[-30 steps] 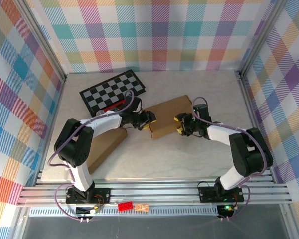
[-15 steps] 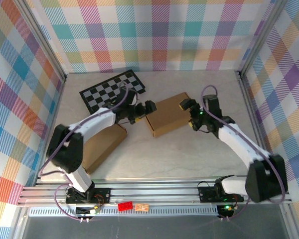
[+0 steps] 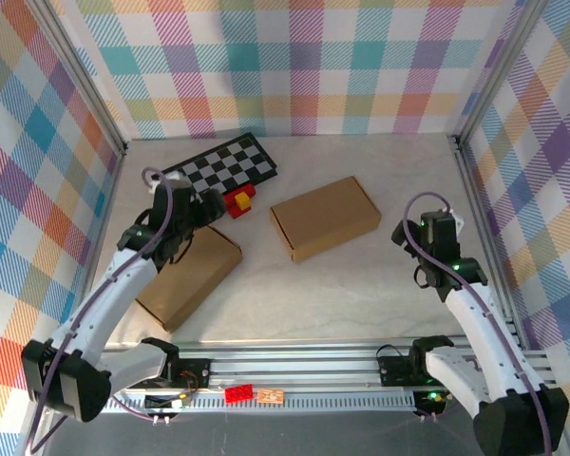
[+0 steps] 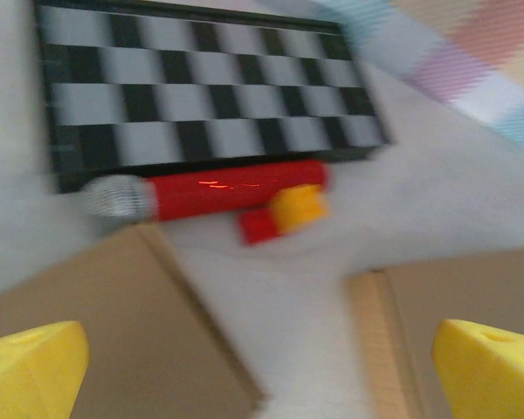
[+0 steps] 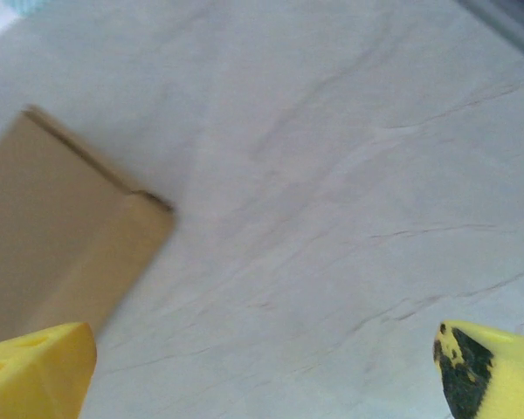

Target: Fold the paper box

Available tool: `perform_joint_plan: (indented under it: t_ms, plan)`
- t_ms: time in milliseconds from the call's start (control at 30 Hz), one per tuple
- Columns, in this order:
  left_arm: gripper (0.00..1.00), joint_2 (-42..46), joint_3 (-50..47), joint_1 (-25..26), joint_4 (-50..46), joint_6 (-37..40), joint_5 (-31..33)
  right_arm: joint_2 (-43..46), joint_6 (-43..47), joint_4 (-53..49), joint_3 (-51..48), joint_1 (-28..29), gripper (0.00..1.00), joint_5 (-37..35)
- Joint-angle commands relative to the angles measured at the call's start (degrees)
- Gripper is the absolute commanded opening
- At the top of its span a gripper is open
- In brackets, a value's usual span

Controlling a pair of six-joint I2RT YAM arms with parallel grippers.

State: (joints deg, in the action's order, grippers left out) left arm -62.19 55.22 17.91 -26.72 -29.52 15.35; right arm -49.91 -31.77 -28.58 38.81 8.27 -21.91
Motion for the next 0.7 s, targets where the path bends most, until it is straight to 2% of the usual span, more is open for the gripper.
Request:
perform_joint_plan:
  t_ms: [0,100,167,333,500,667]
  plan:
    - [1.00,5.80,-6.42,-2.47,3.24,6.06,14.73,-2.00,11.99,16.32,-6.13,-1.57,0.99,-3.11]
    - [1.00,6.19,-12.47,-4.06,12.93,15.31,13.36,-6.72,18.63,26.41,-8.99,-1.77,0.99,-1.26]
    - [1.00,3.95,-14.82,-5.70,16.28,18.34,12.66,-10.91,20.85,30.15,-9.12,-2.02,0.99,1.39]
    - [1.00,-0.06,-20.86,-10.42,28.70,23.00,5.23,-17.52,22.16,45.89,-12.95,-2.53,0.99,4.78]
    - [1.00,-6.39,-24.90,-15.00,39.99,22.72,2.36,-25.16,24.93,56.74,-14.22,-3.70,0.99,8.59]
    - [1.00,-13.97,-28.02,-16.86,53.38,23.31,-1.77,-29.75,27.72,59.78,-11.74,-4.69,0.99,11.58]
